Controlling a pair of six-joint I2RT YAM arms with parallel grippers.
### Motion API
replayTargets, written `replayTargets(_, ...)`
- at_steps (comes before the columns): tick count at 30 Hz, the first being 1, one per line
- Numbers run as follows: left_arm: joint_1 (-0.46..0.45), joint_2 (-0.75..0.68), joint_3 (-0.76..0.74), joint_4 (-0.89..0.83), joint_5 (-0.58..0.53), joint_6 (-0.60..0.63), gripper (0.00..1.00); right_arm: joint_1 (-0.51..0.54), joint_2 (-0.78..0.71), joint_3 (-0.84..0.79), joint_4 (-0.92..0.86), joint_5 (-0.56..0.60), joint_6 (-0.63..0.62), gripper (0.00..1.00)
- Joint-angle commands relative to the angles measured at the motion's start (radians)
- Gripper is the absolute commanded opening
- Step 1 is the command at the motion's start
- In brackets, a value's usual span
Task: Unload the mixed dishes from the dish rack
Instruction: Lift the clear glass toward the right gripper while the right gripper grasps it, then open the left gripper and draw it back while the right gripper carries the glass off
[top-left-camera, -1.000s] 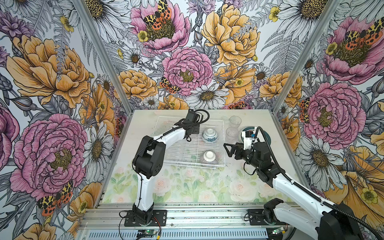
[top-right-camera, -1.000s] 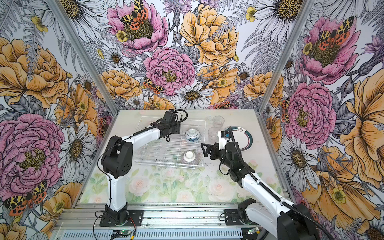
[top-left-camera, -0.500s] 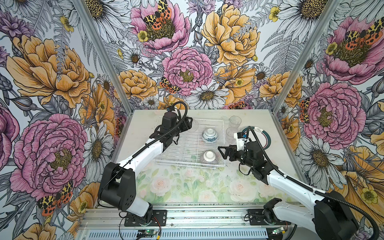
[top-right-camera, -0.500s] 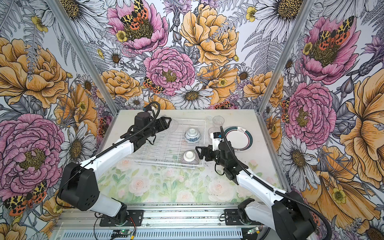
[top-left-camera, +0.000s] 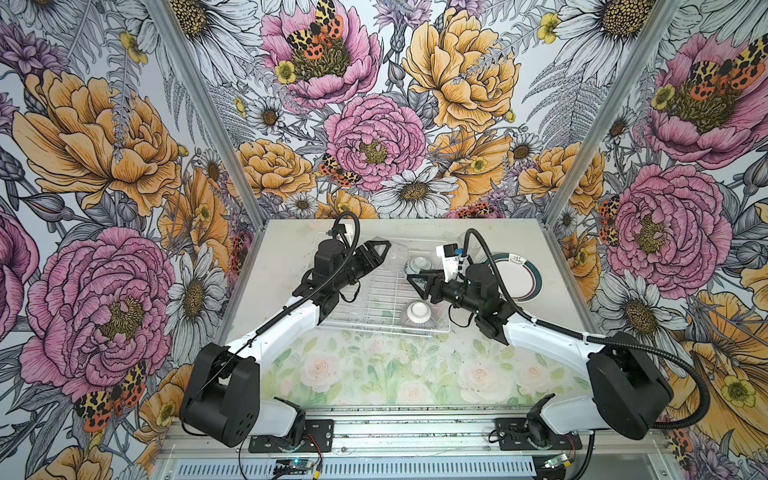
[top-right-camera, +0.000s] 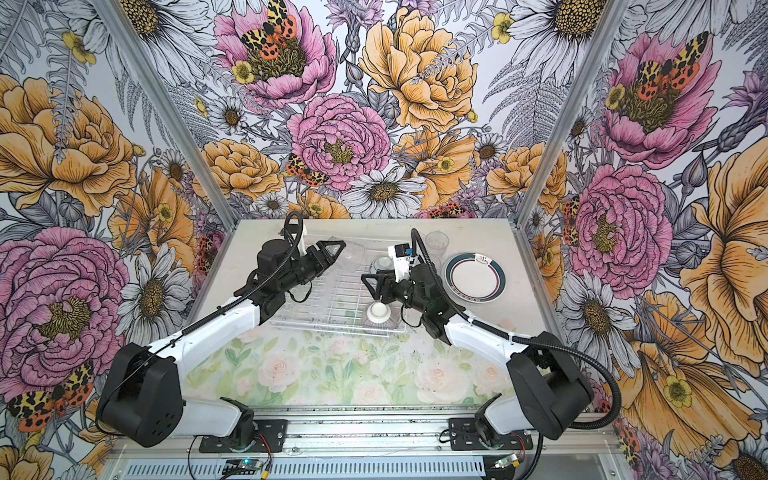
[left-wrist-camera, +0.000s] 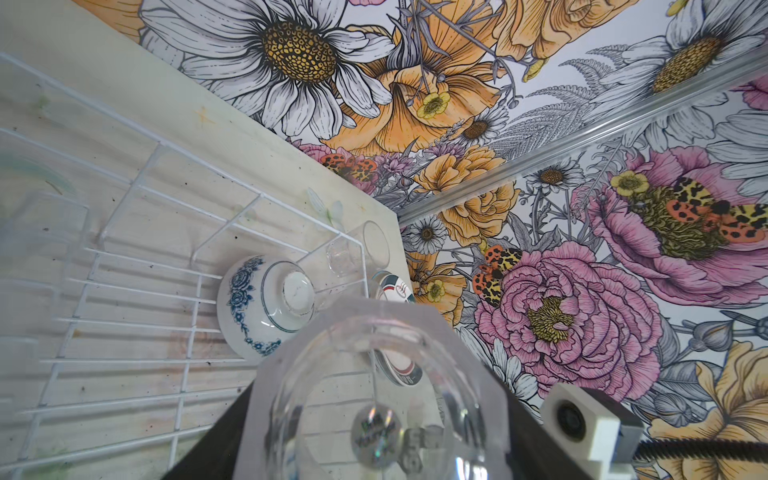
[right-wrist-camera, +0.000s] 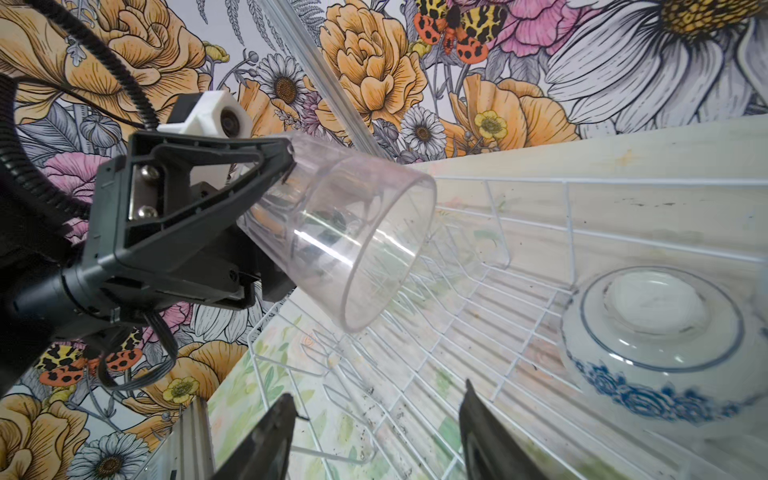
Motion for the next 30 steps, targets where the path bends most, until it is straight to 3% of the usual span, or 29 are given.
replayTargets(1, 0.006, -0.008, -0.036, 0.13, 0.057, -0.074, 0.56, 0.016, 0.047, 0.066, 0.091, -0.06, 0.019, 0.63)
replayTargets(9, 0.008, 0.008, -0.093, 0.237, 0.09, -0.14, 0.56, 0.036, 0.15, 0.165, 0.089, -0.058, 0.029, 0.53)
replayTargets(13, 0.009, 0.008, -0.112, 0.277, 0.1, -0.162, 0.56, 0.042, 0.192, 0.208, 0.069, -0.044, 0.029, 0.34)
replayTargets(16, 0.01, 0.007, -0.116, 0.285, 0.105, -0.168, 0.56, 0.048, 0.205, 0.22, 0.067, -0.005, 0.024, 0.28)
replayTargets(21, 0.015, 0.008, -0.122, 0.285, 0.109, -0.167, 0.56, 0.048, 0.209, 0.238, 0.053, 0.027, 0.044, 0.03)
replayTargets(25, 0.024, 0.001, -0.129, 0.283, 0.109, -0.157, 0.58, 0.046, 0.201, 0.25, 0.039, 0.038, 0.047, 0.0)
replayTargets(28, 0.032, -0.016, -0.143, 0.271, 0.096, -0.137, 0.73, 0.046, 0.191, 0.252, 0.028, 0.059, 0.052, 0.0)
replayTargets(30, 0.035, -0.029, -0.153, 0.259, 0.085, -0.126, 0.97, 0.046, 0.184, 0.25, -0.001, 0.098, 0.049, 0.0)
